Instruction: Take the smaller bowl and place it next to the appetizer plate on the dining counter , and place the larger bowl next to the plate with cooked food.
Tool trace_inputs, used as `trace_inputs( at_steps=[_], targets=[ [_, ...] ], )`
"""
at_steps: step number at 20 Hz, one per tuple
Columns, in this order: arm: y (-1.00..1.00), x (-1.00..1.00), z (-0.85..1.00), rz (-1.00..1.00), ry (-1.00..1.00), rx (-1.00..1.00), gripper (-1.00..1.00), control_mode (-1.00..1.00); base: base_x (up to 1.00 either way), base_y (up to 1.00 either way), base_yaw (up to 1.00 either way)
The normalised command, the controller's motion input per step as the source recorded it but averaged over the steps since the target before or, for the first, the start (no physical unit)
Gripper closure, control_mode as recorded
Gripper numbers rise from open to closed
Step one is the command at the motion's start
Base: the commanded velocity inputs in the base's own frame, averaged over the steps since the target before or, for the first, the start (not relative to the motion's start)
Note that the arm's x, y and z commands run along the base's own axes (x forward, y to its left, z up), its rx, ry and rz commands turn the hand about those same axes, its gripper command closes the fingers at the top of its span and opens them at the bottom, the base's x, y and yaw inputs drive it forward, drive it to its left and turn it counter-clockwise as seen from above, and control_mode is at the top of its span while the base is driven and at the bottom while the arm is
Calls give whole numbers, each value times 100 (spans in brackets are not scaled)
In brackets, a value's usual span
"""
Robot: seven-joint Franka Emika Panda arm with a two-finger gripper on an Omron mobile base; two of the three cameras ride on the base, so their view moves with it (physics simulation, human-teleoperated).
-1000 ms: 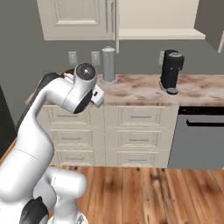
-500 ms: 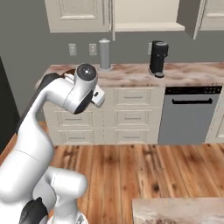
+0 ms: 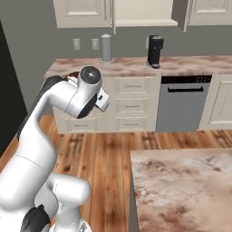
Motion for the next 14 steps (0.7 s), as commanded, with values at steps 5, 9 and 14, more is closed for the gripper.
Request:
trace_inputs(
  at_steps=[5,9,14],
  targets=[
    [0,0,0,0,0,0,100,100,-100,0,-1],
    [0,0,0,0,0,0,100,100,-100,0,0],
    [0,0,0,0,0,0,100,100,-100,0,0]
  ],
)
